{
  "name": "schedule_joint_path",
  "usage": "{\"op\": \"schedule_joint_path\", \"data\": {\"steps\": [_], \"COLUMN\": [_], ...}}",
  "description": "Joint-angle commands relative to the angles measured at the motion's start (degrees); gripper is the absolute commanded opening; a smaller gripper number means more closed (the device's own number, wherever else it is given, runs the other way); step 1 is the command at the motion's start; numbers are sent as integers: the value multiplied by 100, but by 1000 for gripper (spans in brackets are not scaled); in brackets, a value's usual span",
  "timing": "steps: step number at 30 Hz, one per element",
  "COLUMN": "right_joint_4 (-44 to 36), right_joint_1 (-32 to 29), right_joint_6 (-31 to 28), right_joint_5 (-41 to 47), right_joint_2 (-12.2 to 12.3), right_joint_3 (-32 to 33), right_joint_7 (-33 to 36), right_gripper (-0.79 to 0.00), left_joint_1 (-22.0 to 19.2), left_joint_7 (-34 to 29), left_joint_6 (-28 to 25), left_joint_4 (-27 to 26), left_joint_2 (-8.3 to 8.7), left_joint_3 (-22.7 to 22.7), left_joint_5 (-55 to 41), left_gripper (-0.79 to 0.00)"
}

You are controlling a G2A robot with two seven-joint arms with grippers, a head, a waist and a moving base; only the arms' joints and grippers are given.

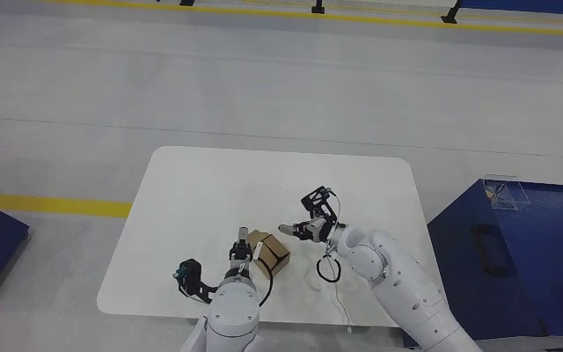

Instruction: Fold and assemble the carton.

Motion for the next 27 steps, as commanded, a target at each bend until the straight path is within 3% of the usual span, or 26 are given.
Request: {"op": "schedule_joint_path", "data": {"steps": [1, 7, 14, 19, 27], "right_joint_4": [-174, -796, -1038, -828, -125], "right_joint_1": [-226, -1257, -2113, -2165, -1494], "right_joint_6": [-267, -984, -1918, -1814, -1336], "right_joint_5": [-149, -787, -1283, -1546, -1702], "right_joint_2": [70, 327, 527, 541, 318], "right_joint_3": [247, 1176, 1761, 1703, 762], "right_joint_7": [-499, -1852, -2008, -1632, -1232], "right_gripper": [0, 0, 0, 0, 0], "left_joint_1": [0, 0, 0, 0, 0], "left_joint_7": [0, 0, 0, 0, 0], "left_joint_6": [0, 0, 0, 0, 0], "left_joint_4": [-2, -2, -2, -2, -2], "left_joint_2": [0, 0, 0, 0, 0], "left_joint_3": [0, 0, 0, 0, 0], "left_joint_5": [0, 0, 0, 0, 0], "left_gripper": [0, 0, 0, 0, 0]}}
